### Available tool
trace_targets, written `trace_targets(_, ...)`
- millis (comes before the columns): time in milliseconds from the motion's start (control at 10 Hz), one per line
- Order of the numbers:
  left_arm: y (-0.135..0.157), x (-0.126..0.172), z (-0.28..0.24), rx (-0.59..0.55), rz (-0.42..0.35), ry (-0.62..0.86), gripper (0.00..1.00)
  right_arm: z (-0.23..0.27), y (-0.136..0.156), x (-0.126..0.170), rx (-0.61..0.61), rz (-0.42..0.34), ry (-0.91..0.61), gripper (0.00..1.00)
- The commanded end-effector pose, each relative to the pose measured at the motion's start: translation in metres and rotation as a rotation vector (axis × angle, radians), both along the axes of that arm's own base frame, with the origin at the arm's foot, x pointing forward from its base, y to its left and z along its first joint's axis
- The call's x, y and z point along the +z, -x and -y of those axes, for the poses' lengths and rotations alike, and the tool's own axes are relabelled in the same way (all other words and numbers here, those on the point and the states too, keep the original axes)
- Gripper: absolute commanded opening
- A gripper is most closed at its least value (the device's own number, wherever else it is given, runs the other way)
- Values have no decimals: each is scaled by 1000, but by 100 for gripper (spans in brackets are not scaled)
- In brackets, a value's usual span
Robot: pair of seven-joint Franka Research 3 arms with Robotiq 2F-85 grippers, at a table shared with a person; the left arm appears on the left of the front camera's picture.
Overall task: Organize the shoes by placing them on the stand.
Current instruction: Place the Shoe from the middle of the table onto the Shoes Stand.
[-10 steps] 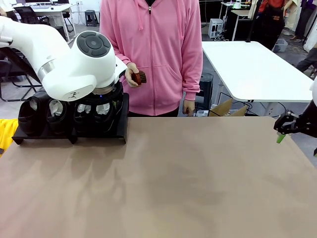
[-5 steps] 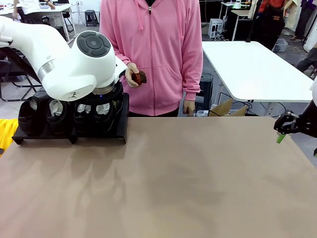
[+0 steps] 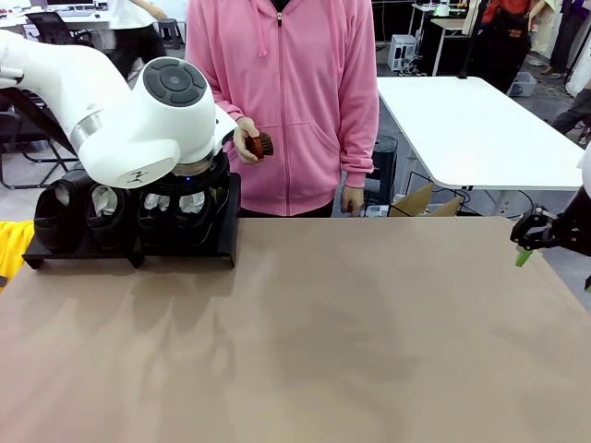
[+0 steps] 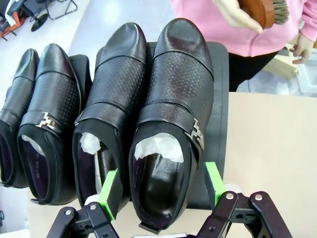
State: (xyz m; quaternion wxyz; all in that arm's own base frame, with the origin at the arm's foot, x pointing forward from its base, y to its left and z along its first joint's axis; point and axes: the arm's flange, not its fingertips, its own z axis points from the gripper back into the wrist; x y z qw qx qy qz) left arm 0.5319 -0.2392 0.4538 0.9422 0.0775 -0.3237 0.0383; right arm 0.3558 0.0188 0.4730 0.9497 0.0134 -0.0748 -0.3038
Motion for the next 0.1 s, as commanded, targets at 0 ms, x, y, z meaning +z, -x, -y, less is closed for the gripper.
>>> trace_targets(0,-1,2,-2,-4,7,1,86,0,0,1,2,3,-2,100)
